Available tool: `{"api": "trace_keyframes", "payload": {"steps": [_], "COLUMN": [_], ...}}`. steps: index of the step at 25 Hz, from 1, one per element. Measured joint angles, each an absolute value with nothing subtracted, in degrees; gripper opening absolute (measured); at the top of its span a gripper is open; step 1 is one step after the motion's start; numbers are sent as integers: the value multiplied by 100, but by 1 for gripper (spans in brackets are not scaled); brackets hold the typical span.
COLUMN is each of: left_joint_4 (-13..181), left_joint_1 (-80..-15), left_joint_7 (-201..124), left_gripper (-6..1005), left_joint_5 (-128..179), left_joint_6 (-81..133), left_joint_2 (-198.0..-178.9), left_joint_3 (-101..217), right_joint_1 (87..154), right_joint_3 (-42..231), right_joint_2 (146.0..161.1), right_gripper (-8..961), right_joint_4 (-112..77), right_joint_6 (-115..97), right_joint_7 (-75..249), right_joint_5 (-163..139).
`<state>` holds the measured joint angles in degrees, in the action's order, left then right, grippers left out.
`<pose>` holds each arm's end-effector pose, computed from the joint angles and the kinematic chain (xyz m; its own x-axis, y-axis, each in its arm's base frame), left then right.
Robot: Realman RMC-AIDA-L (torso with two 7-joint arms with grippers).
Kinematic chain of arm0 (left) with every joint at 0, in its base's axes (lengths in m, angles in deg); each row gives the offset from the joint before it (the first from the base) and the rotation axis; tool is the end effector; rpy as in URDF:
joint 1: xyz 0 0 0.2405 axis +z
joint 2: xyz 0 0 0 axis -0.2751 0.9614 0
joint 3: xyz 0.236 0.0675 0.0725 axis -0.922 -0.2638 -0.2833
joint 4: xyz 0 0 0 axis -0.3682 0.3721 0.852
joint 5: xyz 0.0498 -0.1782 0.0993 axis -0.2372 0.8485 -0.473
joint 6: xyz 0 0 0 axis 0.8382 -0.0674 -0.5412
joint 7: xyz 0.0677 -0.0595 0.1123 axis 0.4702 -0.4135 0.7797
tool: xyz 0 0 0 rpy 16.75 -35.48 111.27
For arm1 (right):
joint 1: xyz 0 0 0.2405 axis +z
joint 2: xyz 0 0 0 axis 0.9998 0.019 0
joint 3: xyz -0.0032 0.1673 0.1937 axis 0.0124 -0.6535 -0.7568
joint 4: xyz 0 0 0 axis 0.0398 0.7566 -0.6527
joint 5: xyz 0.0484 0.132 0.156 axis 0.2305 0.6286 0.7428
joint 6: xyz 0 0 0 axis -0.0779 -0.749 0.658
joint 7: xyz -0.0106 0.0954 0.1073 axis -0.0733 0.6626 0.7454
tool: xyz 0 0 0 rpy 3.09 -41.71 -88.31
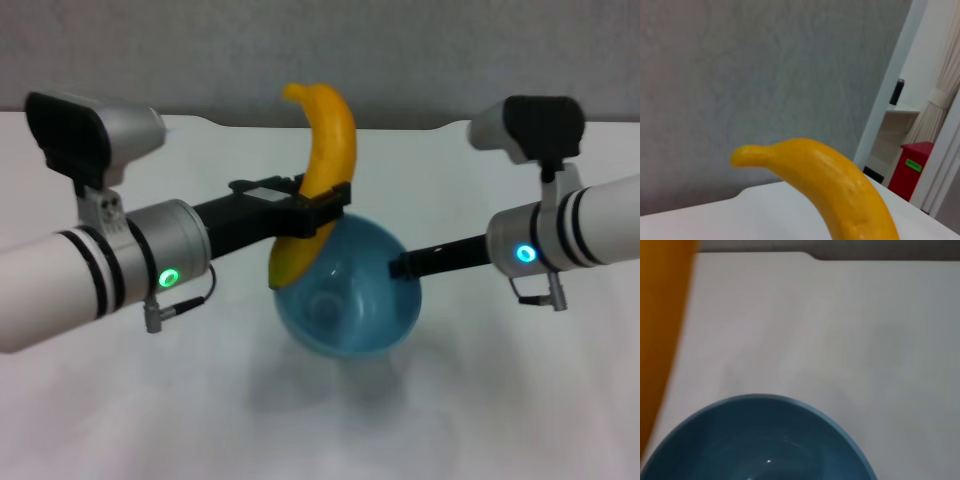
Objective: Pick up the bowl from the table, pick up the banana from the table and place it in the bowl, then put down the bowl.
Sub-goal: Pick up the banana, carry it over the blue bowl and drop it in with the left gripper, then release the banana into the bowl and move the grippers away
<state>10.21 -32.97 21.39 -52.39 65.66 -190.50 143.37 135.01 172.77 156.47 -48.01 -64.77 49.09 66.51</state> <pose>-0.1610 0.3633 -0.0335 0.6449 0.4106 0.6446 0.7133 -0.6262 -0.3147 0.2088 0.4196 -0.0687 0.5395 -0.8021 -0.2562 -0.8283 -0.4510 -0.3324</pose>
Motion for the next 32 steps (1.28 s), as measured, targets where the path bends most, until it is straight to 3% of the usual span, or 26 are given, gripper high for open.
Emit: {"api": "trace_keyframes", "payload": {"steps": [25,28,32], "left_joint_4": [2085,2100,2076], "left_joint_1": [-3690,-3690,-3683], "left_joint_7": [2901,3083,3203], "left_gripper": [499,738,847], "left_joint_5": [-3732,-3588,-3572], "left_joint_6": [6369,6396,6400], "left_joint_2": [-19042,-19031,-19017], "left_joint_3": [13837,13851,13955], "right_joint_1": [13674,13660,13692], "right_joint_3": [17611,17610,17610], "right_joint_2": [15644,15623,15608], "right_gripper": [22,22,22], "right_joint_4": [-4621,-4564,-4381], "right_joint_6": [-6494,-6514,-6523], "right_joint_7": [4996,5050,5055], "right_joint_5": [6905,6861,6838]}}
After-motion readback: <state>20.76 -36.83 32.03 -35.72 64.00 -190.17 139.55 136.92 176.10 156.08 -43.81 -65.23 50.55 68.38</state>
